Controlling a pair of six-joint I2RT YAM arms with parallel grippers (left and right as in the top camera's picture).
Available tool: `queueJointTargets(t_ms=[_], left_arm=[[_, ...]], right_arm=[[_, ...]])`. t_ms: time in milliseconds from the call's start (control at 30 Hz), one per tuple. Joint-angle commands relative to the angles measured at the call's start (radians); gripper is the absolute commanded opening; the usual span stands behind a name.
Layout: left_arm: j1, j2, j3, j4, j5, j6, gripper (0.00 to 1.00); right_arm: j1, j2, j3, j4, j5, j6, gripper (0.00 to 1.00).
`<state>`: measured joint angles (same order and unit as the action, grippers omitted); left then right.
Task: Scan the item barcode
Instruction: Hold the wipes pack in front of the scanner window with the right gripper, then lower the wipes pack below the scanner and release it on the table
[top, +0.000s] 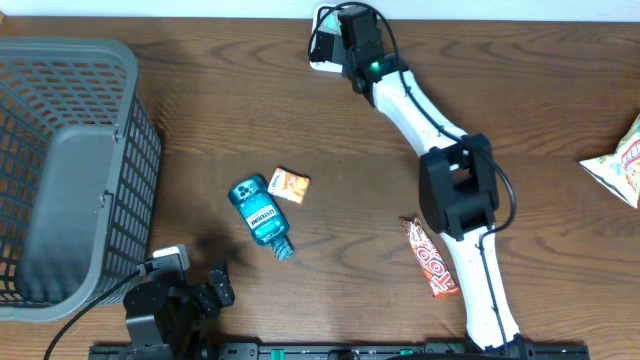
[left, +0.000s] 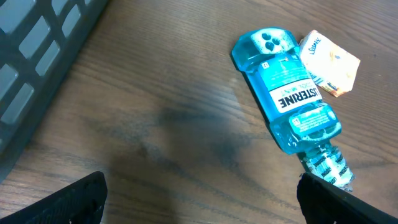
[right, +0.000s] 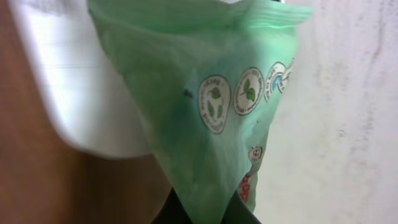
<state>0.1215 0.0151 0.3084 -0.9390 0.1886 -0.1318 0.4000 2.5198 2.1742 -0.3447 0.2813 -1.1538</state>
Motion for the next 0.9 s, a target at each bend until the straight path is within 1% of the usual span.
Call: queueJointTargets(t_ms=[0, 133, 200, 267, 300, 433, 533, 733, 867], left_arm=[[0.001, -0.003, -0.008, -0.033, 0.003, -0.004, 0.98], [0.001, -0.003, -0.008, -0.033, 0.003, -0.004, 0.98], [0.001, -0.003, -0.008, -0.033, 0.002, -0.004, 0.98], [0.001, -0.003, -0.008, -0.033, 0.003, -0.004, 0.98], [0.001, -0.003, -0.008, -0.033, 0.002, -0.004, 0.98], [0.001, -0.003, -0.008, -0.033, 0.003, -0.004, 0.98], [0.001, -0.003, -0.008, -0.033, 0.003, -0.004, 0.98], [0.001, -0.003, -0.008, -0.033, 0.003, -0.004, 0.98], [0.001, -0.003, -0.008, -0.033, 0.003, -0.004, 0.98]], right_arm=[[-0.024, -0.114, -0.002, -0.066, -0.147, 0.076, 0.01], [-0.037, -0.125, -0.002, -0.127, -0.147, 0.085, 0.01], [-0.039, -0.132, -0.002, -0.186, -0.170, 0.161, 0.01], [-0.039, -0.144, -0.002, -0.291, -0.252, 0.240, 0.01], [-0.039, -0.152, -0.002, -0.353, -0.307, 0.251, 0.01], [-0.037, -0.186, -0.002, -0.572, -0.468, 0.253, 0.01], [-0.037, -0.219, -0.002, -0.685, -0.594, 0.260, 0.01], [-0.071, -0.265, -0.002, -0.765, -0.882, 0.340, 0.01], [-0.106, -0.262, -0.002, -0.816, -1.010, 0.357, 0.01]])
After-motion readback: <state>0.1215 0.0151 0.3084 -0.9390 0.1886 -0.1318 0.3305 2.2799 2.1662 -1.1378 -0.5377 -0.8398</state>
